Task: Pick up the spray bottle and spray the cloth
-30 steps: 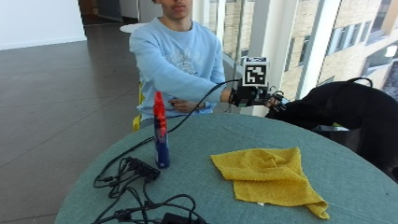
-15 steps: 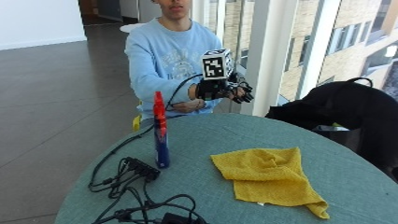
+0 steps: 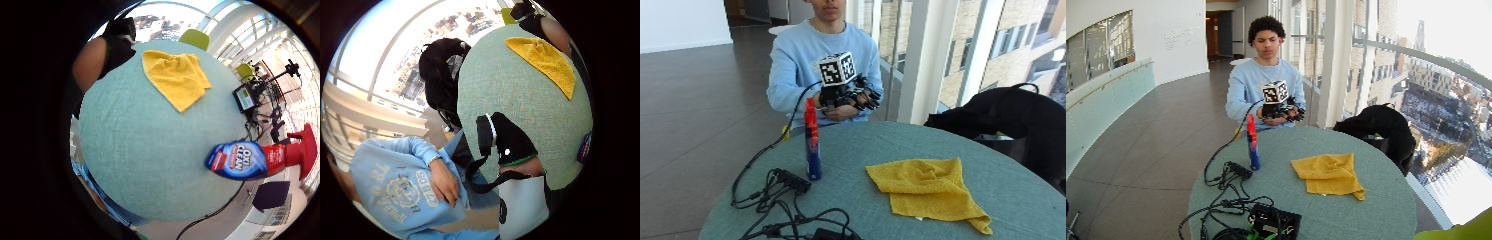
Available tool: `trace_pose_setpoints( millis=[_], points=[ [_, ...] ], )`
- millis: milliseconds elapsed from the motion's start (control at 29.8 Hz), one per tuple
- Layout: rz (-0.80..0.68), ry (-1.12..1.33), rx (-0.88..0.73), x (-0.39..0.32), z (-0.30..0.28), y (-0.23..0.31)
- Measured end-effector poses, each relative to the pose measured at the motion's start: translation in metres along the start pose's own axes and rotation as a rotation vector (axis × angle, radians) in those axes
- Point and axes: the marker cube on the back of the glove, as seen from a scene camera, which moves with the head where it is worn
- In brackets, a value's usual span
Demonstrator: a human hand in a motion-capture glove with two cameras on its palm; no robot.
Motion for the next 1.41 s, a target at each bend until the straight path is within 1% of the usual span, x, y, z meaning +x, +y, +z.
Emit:
trace_pose_setpoints(
  millis=[302,403,605,840,1008,1176,1277,1411],
  points=[
    [0.105,-0.083,0.154,0.019,-0.027,0.043],
    [0.157,-0.163,0.228,0.028,-0.036,0.056],
    [0.260,-0.419,0.349,0.054,-0.046,0.084],
    [0.395,-0.511,0.471,0.087,-0.049,0.115],
    [0.547,-0.535,0.474,0.122,-0.049,0.135],
    [0.619,-0.528,0.608,0.166,-0.038,0.135],
    [0.665,-0.576,0.605,0.184,-0.027,0.131],
    [0.702,-0.694,0.555,0.198,-0.008,0.117]
  ],
)
